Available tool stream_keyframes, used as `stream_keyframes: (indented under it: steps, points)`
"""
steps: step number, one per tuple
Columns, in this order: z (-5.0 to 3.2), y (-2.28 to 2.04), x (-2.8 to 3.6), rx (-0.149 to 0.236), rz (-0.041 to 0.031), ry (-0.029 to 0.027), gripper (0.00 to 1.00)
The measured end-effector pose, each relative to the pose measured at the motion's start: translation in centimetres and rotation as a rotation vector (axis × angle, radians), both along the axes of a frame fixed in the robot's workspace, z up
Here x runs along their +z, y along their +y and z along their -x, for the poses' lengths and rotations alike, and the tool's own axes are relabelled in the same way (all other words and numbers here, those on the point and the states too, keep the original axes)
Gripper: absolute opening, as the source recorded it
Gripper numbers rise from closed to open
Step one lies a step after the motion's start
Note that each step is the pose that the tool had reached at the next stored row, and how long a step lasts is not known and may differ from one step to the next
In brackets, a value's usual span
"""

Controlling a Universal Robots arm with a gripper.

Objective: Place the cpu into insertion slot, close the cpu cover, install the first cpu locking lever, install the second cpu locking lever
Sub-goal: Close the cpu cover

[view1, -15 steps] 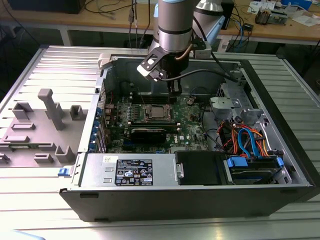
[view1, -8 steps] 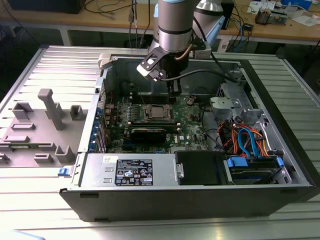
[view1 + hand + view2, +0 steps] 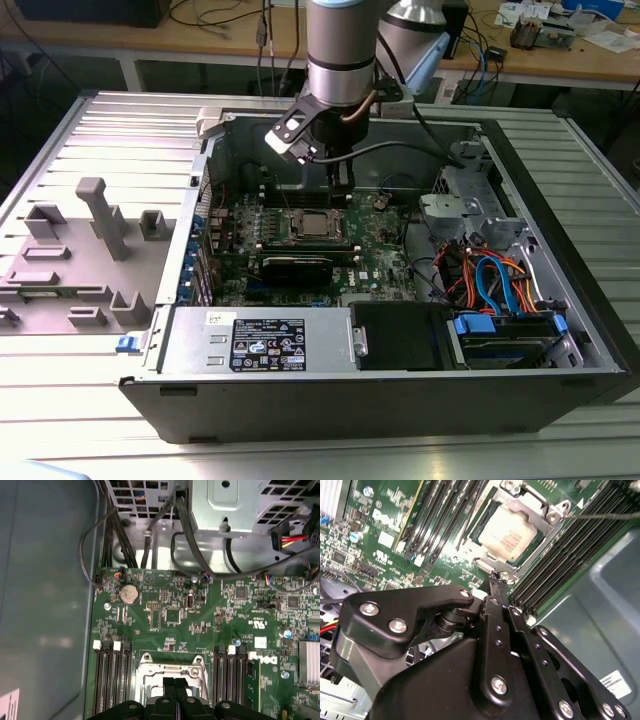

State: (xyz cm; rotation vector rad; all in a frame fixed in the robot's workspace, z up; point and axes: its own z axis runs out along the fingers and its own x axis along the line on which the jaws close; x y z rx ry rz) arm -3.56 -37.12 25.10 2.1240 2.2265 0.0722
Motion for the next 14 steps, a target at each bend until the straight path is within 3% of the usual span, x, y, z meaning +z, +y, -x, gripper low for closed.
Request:
stream_keyframes:
  steps: [3, 7, 10, 14]
  points:
    - [1.17, 0.01, -0.29, 0.0, 0.0019, 0.0, 0.11]
    - [2.0, 0.01, -0.83, 0.0, 0.0039, 0.0006, 0.11]
    - [2.38, 0.01, -1.29, 0.0, 0.0048, 0.0034, 0.11]
    - [3.38, 0.01, -1.89, 0.0, 0.0071, 0.0117, 0.11]
